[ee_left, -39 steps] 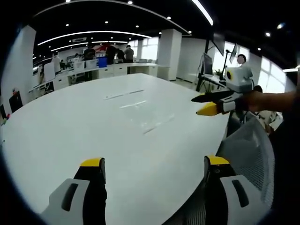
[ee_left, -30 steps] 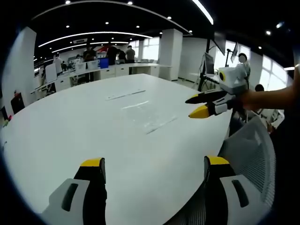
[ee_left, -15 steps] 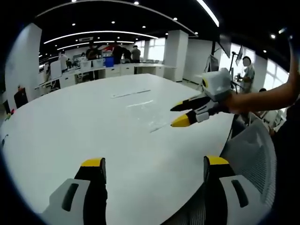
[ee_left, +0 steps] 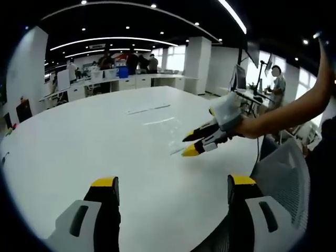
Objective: Open the resealable bag by pulling the two sides of the seal apart until the entire bag opening is separated and visibly accessible.
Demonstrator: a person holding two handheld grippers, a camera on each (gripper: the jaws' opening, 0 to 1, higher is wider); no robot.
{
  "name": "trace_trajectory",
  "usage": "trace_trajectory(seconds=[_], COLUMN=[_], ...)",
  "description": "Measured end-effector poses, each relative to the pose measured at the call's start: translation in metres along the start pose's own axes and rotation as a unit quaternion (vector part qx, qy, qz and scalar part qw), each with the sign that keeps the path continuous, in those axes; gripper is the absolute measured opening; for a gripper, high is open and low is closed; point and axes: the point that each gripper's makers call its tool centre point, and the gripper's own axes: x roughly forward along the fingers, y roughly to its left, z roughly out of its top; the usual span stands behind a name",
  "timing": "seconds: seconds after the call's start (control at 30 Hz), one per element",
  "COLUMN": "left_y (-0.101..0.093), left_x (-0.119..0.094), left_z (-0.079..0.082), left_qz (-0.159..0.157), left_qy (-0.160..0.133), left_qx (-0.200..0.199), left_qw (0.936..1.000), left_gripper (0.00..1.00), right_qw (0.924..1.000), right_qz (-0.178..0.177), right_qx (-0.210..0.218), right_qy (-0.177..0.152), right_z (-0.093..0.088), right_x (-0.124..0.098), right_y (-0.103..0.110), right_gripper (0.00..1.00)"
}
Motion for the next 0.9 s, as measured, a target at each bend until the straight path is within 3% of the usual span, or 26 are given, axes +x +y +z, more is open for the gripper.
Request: trace_trajectory(seconds=[0.9], left_y=[-0.004], left_x=[0.008], left_z=[-0.003], left_qz=[-0.011], left_qy=[0.020], left_qx=[0.018], left_qw=[0.9996], left_gripper=[0.82], right_qw=[0.9998], right_qz=[-0.001], right_qx=[-0.020], right_qy=[0.006], right_z=[-0.003], right_x=[0.016], right_y=[-0.004], right_gripper=[0.13])
